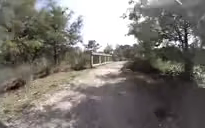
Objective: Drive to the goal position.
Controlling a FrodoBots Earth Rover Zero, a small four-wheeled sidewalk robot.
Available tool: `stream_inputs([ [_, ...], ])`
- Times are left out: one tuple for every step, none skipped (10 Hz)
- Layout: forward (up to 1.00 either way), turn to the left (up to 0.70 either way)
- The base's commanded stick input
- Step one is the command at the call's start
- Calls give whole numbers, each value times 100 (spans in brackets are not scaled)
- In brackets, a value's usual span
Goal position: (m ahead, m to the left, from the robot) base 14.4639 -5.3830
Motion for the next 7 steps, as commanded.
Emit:
stream_inputs([
  [85, 0],
  [85, 0],
  [85, 0],
  [85, 0],
  [85, 0],
  [85, 0],
  [85, 0],
])
